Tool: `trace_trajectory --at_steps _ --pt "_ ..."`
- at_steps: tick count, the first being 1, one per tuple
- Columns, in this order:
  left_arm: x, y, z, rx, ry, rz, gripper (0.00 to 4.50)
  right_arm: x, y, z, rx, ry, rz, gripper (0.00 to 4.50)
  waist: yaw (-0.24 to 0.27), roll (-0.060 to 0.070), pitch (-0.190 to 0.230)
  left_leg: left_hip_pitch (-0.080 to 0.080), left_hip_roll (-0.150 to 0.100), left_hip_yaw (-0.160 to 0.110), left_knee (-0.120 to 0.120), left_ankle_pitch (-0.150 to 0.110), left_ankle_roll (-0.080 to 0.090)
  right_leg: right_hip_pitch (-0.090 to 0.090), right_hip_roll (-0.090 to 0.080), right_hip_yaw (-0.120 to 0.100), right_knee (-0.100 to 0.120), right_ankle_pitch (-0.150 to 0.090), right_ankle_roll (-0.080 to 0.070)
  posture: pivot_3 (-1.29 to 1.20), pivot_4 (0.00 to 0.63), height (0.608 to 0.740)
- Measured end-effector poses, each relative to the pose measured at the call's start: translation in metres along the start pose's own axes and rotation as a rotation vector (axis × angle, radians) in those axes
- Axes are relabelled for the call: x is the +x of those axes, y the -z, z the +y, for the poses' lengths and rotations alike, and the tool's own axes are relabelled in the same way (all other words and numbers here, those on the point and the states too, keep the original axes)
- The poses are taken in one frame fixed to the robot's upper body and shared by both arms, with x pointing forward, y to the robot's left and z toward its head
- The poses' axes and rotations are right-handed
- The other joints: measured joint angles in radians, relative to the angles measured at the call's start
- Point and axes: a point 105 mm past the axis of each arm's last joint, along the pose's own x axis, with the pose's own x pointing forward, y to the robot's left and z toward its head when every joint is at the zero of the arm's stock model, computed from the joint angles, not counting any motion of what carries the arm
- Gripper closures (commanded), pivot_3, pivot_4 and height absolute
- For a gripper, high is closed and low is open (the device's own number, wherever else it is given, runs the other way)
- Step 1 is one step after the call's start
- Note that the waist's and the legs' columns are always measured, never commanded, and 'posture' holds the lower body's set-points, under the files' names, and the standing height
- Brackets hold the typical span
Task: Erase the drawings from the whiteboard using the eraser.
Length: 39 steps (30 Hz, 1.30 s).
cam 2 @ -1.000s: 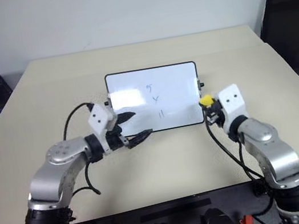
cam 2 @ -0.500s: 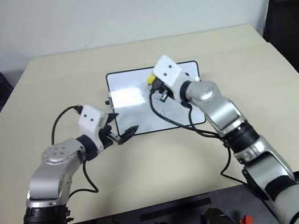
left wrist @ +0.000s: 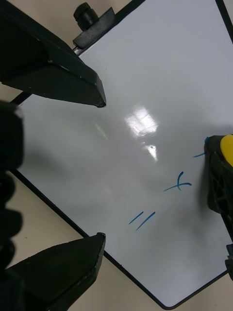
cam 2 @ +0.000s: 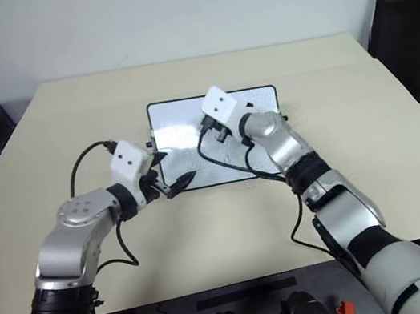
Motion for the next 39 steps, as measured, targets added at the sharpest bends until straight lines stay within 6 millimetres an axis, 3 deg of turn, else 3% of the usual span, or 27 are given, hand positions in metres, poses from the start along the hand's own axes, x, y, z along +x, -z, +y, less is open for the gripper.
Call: trace_trajectory --at_steps 6,14,23,32,39 --pt "0.002 -0.001 -0.003 0.007 0.012 0.002 0.00 0.000 0.002 0.009 -0.087 -0.072 0.021 3.41 0.000 0.000 0.000 0.000 0.000 0.000 0.000 0.000 0.000 0.000 0.000 0.000 0.001 0.000 0.000 0.00 0.150 0.740" --pt "0.001 -0.007 -0.006 0.023 0.019 -0.012 0.00 0.003 -0.005 -0.011 -0.123 0.045 0.011 3.41 0.000 0.000 0.000 0.000 0.000 0.000 0.000 0.000 0.000 0.000 0.000 0.000 0.000 0.000 0.000 0.00 0.150 0.740" --pt "0.002 -0.006 -0.007 0.024 0.022 -0.016 0.00 0.004 0.001 0.012 -0.157 -0.100 0.031 3.41 -0.001 0.000 0.000 0.001 0.000 0.000 0.000 0.000 0.000 0.000 0.000 0.000 0.001 0.000 0.000 0.00 0.150 0.740" --pt "0.001 -0.002 -0.009 0.028 0.030 -0.018 0.00 -0.004 0.008 -0.004 -0.185 -0.057 0.053 3.41 0.006 0.000 0.000 0.001 -0.001 -0.001 0.001 0.000 0.000 0.001 0.000 -0.001 0.001 0.000 -0.001 0.00 0.150 0.740" --pt "0.002 -0.001 -0.010 0.032 0.043 -0.020 0.00 -0.011 0.017 0.013 -0.212 -0.146 0.073 3.41 0.001 0.000 0.000 0.002 0.000 0.000 0.001 0.000 0.000 0.001 0.000 0.000 0.001 0.001 -0.001 0.00 0.150 0.740"
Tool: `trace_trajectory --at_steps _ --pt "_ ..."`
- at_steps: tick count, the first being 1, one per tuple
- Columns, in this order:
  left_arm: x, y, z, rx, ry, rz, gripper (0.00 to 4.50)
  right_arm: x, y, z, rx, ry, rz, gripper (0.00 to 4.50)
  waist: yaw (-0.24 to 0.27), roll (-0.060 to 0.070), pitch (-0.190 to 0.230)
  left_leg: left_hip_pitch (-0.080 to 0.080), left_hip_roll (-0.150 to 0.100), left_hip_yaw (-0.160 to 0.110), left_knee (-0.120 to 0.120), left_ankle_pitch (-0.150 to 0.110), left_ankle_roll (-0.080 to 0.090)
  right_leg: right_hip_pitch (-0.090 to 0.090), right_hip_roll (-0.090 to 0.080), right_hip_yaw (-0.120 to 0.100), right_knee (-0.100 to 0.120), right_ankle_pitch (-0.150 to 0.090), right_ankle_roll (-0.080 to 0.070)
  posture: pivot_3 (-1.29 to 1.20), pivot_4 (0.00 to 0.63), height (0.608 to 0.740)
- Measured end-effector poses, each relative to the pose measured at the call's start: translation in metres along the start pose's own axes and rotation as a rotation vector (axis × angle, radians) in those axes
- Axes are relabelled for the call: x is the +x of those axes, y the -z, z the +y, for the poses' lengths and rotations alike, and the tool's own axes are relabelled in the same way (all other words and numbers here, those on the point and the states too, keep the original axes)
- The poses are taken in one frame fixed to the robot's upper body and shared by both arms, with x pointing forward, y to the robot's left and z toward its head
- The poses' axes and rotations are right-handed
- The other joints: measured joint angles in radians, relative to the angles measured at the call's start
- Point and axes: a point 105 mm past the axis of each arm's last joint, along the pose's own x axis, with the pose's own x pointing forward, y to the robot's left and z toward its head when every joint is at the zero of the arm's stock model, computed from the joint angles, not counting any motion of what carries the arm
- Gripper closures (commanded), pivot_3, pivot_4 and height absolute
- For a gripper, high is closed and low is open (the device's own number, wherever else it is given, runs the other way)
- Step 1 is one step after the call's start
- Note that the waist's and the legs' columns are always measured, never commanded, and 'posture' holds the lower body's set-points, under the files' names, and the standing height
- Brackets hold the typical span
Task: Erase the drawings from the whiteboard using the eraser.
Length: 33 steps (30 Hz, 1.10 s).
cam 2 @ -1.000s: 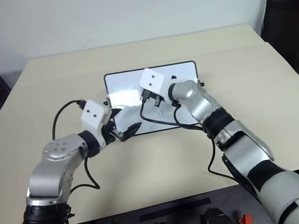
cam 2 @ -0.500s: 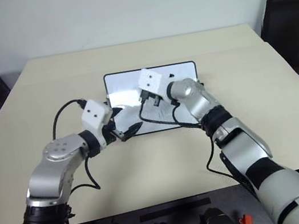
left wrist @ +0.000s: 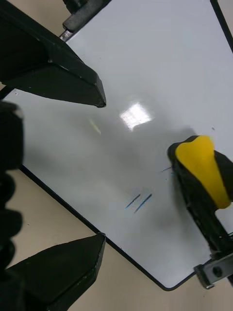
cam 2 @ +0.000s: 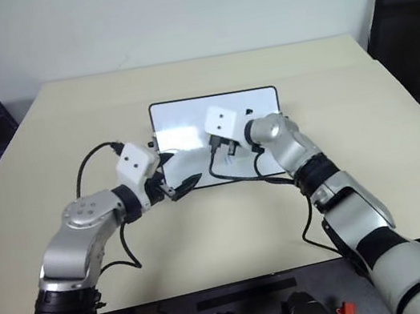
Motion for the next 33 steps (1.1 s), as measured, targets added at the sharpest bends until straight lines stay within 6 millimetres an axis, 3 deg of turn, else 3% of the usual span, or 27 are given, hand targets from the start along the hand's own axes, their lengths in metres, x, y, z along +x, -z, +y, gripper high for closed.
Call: trace_trajectory --at_steps 3,8,13,18,22,26,33 --pt "0.000 0.002 0.001 -0.006 0.001 0.006 0.00 0.003 -0.001 -0.004 0.010 0.058 -0.005 3.41 -0.001 0.000 0.000 0.000 0.000 0.000 0.000 0.000 0.000 0.000 0.000 0.000 0.000 0.000 0.000 0.00 0.150 0.740" --pt "0.001 0.004 0.001 -0.005 0.001 0.008 0.00 0.000 -0.003 -0.028 0.079 0.188 -0.015 3.42 0.001 0.000 0.000 0.000 0.000 0.000 0.000 0.000 0.000 0.000 0.000 0.000 -0.001 0.001 0.000 0.00 0.150 0.740" --pt "0.002 0.003 -0.002 0.001 0.010 0.004 0.00 0.002 -0.004 -0.024 0.117 0.163 -0.023 3.42 0.000 0.000 0.000 0.000 0.000 0.000 0.000 0.000 0.000 0.000 0.000 0.000 -0.001 0.001 0.000 0.00 0.150 0.740" --pt "0.003 0.003 -0.002 0.001 0.012 0.004 0.00 0.003 -0.004 -0.006 0.118 0.054 -0.023 3.42 -0.001 0.000 0.000 0.000 0.000 0.000 0.000 0.000 0.000 0.000 0.000 0.000 -0.001 0.001 0.000 0.00 0.150 0.740" --pt "0.003 0.003 -0.002 0.001 0.011 0.004 0.00 0.001 -0.008 -0.009 0.165 0.086 -0.048 3.42 -0.001 0.000 0.000 -0.001 0.000 0.000 0.000 0.000 0.000 0.000 0.000 0.000 -0.001 0.001 0.000 0.00 0.150 0.740" --pt "0.002 0.004 -0.001 -0.001 0.006 0.008 0.00 -0.015 -0.022 -0.014 0.307 0.106 -0.167 3.42 0.000 0.000 0.000 -0.002 0.000 -0.001 -0.001 0.000 0.000 -0.001 0.000 0.000 -0.001 0.001 0.000 0.00 0.150 0.740" --pt "-0.011 0.003 0.012 -0.027 -0.014 -0.020 0.00 -0.065 -0.038 -0.001 0.486 0.078 -0.326 3.42 0.002 0.000 0.000 -0.004 0.000 -0.001 -0.001 -0.001 -0.001 -0.002 0.000 -0.001 -0.002 0.000 0.000 0.00 0.150 0.740"
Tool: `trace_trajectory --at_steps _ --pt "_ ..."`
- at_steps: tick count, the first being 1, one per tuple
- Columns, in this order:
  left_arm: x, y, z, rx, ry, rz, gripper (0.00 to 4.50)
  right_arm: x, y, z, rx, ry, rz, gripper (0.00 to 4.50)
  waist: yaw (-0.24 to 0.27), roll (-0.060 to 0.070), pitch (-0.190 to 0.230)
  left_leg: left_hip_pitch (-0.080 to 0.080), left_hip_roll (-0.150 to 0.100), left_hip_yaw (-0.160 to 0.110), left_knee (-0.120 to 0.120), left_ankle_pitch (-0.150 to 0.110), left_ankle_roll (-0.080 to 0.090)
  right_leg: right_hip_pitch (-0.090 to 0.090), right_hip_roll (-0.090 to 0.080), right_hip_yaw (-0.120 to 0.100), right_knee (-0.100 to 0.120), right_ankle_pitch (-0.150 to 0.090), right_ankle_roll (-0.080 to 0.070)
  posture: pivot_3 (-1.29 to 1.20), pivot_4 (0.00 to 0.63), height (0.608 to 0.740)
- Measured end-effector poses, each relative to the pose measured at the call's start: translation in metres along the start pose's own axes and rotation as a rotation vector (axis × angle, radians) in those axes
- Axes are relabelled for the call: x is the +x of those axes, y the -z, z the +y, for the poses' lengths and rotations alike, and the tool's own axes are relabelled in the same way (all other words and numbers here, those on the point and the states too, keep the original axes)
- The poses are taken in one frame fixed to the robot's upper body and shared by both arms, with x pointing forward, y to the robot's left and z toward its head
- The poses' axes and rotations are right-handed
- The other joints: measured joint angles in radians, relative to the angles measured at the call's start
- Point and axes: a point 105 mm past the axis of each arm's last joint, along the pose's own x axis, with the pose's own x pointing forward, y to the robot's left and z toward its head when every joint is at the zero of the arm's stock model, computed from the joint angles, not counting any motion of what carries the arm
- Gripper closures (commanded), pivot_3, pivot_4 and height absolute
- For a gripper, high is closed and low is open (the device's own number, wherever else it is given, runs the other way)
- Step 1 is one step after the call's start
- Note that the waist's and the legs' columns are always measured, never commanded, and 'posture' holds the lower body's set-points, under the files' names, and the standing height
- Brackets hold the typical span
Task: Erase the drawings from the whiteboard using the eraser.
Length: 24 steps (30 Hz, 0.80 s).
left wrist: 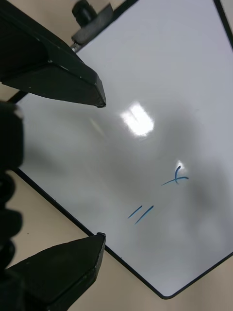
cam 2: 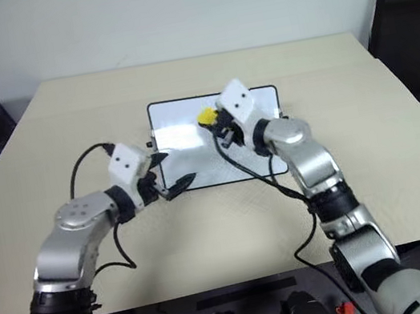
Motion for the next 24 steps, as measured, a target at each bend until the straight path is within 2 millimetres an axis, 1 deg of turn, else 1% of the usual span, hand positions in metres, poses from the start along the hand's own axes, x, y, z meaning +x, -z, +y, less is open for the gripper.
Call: trace_trajectory --at_steps 3,6,9,11,14,16,20,22,24 --pt "-0.006 0.006 0.004 -0.021 0.006 -0.005 0.00 -0.023 0.005 0.003 0.041 0.006 0.004 3.42 0.000 0.000 0.000 0.000 0.000 0.000 0.000 0.000 0.000 0.000 0.000 0.000 0.000 0.000 0.000 0.00 0.150 0.740" --pt "-0.011 0.009 0.007 -0.043 0.010 -0.016 0.00 -0.041 0.018 0.010 0.096 0.007 0.021 3.42 0.000 0.000 0.000 0.000 0.000 0.000 0.000 0.000 0.000 0.000 0.000 0.000 0.000 -0.001 0.001 0.00 0.150 0.740" --pt "-0.015 0.010 0.010 -0.056 0.006 -0.034 0.00 -0.055 0.036 0.016 0.152 0.020 0.050 3.42 -0.001 0.000 0.000 0.001 0.000 0.001 0.000 0.000 0.000 0.000 0.000 0.001 0.000 -0.001 0.001 0.00 0.150 0.740" --pt "-0.017 0.011 0.011 -0.065 0.008 -0.044 0.00 -0.063 0.045 0.016 0.167 0.050 0.061 3.42 -0.001 0.000 0.000 0.001 0.000 0.001 0.000 0.000 0.000 0.000 0.000 0.001 0.000 -0.002 0.002 0.00 0.150 0.740" --pt "-0.019 0.011 0.014 -0.065 -0.001 -0.056 0.00 -0.072 0.062 0.019 0.191 0.081 0.085 3.42 -0.001 0.000 0.000 0.001 0.000 0.002 0.000 0.000 0.000 0.000 0.000 0.001 0.000 -0.003 0.005 0.00 0.150 0.740" --pt "-0.020 0.011 0.014 -0.060 -0.003 -0.062 0.00 -0.075 0.068 0.022 0.205 0.088 0.094 3.42 -0.001 0.000 0.000 0.001 0.000 0.002 0.000 0.000 0.000 0.000 0.000 0.001 0.000 -0.003 0.005 0.00 0.150 0.740" --pt "-0.020 0.010 0.015 -0.056 -0.004 -0.070 0.00 -0.072 0.064 0.023 0.198 0.095 0.081 3.42 -0.001 0.000 0.000 0.001 0.000 0.002 0.000 0.000 0.000 0.000 0.001 0.001 0.000 -0.003 0.005 0.00 0.150 0.740" --pt "-0.020 0.012 0.015 -0.058 -0.007 -0.065 0.00 -0.062 0.055 0.023 0.174 0.086 0.060 3.42 -0.004 0.000 0.000 0.002 0.001 0.002 0.000 0.000 0.000 0.000 0.001 0.002 0.000 -0.003 0.005 0.00 0.150 0.740" --pt "-0.019 0.015 0.016 -0.059 -0.009 -0.051 0.00 -0.043 0.040 0.014 0.093 0.091 0.057 3.42 -0.008 0.000 0.000 0.002 0.000 0.003 0.001 0.000 0.000 0.000 0.001 0.002 0.000 -0.003 0.005 0.00 0.150 0.740"
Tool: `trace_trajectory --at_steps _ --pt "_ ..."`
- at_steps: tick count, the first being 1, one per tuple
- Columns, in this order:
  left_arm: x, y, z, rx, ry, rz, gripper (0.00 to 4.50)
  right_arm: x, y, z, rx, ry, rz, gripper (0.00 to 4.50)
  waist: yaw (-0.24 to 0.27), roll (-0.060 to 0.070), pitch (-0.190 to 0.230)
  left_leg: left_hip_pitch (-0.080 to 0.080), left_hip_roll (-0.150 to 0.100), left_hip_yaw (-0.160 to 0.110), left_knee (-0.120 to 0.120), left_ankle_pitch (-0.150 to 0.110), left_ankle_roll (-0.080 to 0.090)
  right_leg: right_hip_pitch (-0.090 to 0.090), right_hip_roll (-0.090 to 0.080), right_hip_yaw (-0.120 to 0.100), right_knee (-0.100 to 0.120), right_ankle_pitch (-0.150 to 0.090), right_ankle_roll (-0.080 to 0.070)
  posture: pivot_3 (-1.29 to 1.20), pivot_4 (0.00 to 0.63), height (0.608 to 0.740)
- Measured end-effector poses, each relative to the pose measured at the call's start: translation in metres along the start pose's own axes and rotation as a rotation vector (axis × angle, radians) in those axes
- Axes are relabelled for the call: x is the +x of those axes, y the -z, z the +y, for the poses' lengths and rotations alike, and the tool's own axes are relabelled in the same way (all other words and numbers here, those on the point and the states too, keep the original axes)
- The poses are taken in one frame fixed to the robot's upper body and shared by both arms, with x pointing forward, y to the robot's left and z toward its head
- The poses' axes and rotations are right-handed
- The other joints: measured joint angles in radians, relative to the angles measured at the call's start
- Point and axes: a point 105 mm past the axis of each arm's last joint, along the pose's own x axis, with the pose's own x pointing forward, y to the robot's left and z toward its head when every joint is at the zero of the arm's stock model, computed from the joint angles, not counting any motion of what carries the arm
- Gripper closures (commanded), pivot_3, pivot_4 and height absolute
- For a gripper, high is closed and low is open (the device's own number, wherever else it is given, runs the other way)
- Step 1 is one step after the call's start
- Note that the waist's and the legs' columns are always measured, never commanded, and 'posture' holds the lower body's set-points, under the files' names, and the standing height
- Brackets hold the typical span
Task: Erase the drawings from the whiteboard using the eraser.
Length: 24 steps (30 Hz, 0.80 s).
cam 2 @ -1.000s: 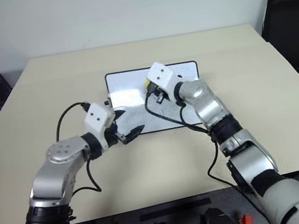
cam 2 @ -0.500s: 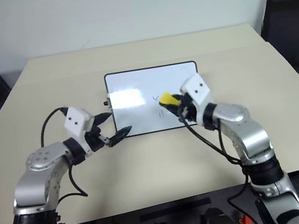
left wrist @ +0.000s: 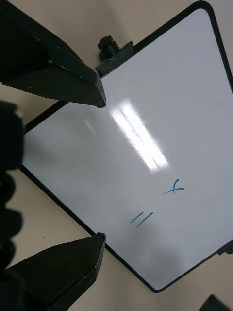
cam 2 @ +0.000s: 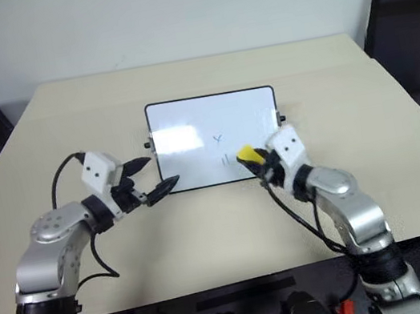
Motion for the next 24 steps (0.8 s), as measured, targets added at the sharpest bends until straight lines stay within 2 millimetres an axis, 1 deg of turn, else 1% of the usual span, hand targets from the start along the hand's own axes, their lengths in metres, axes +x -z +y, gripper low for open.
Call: trace_trajectory --at_steps 2,4,7,11,14,17,18,21,24 --pt "0.001 0.003 -0.001 0.003 0.001 0.015 0.00 0.016 -0.016 -0.005 -0.087 0.005 -0.010 3.42 0.002 0.000 0.000 0.000 0.000 -0.001 0.000 0.000 0.000 0.000 0.000 -0.001 0.000 0.000 0.000 0.00 0.150 0.740" --pt "0.002 0.005 -0.001 0.004 0.005 0.026 0.00 0.029 -0.020 -0.004 -0.152 -0.001 -0.001 3.42 0.004 0.000 0.000 0.000 0.000 -0.001 0.000 0.000 0.000 0.000 0.000 -0.001 -0.001 0.000 0.000 0.00 0.150 0.740" --pt "0.004 0.007 -0.003 0.006 0.013 0.031 0.00 0.051 -0.016 -0.004 -0.234 -0.015 0.053 3.42 0.006 0.000 0.000 -0.001 0.000 -0.001 -0.001 0.000 0.000 0.000 0.000 -0.001 -0.001 0.003 -0.005 0.00 0.150 0.740" --pt "0.005 0.006 -0.004 0.009 0.019 0.032 0.00 0.072 -0.010 -0.008 -0.316 -0.026 0.105 3.42 0.007 0.000 0.000 -0.002 0.000 -0.001 -0.001 0.000 0.000 -0.001 -0.001 -0.001 -0.001 0.003 -0.005 0.00 0.150 0.740" --pt "0.006 0.006 -0.007 0.014 0.031 0.031 0.00 0.084 -0.003 -0.012 -0.343 -0.018 0.143 3.42 0.006 0.000 0.000 -0.002 0.000 -0.001 -0.001 0.000 0.000 -0.001 0.000 -0.001 -0.001 0.003 -0.005 0.00 0.150 0.740" --pt "0.006 0.005 -0.009 0.018 0.036 0.029 0.00 0.089 0.004 -0.020 -0.372 -0.001 0.181 3.42 0.006 0.000 0.000 -0.002 0.000 -0.001 -0.001 0.000 0.000 -0.001 -0.001 -0.001 -0.001 0.003 -0.005 0.00 0.150 0.740" --pt "0.006 0.006 -0.009 0.017 0.037 0.031 0.00 0.089 0.005 -0.019 -0.389 -0.010 0.181 3.42 0.006 0.000 0.000 -0.002 0.000 -0.001 -0.001 0.000 0.000 -0.001 -0.001 -0.001 -0.001 0.003 -0.005 0.00 0.150 0.740" --pt "0.005 0.006 -0.013 0.022 0.045 0.030 0.00 0.088 0.011 -0.013 -0.433 -0.073 0.210 3.42 0.006 0.000 0.000 -0.001 0.000 -0.001 -0.001 0.000 0.000 0.000 -0.001 -0.001 0.000 0.003 -0.005 0.00 0.150 0.740" --pt "0.006 0.005 -0.015 0.026 0.052 0.028 0.00 0.084 0.021 -0.006 -0.448 -0.135 0.241 3.42 0.006 0.000 0.000 0.000 0.000 -0.001 0.000 0.000 0.000 0.000 -0.001 -0.001 0.000 0.003 -0.005 0.00 0.150 0.740"
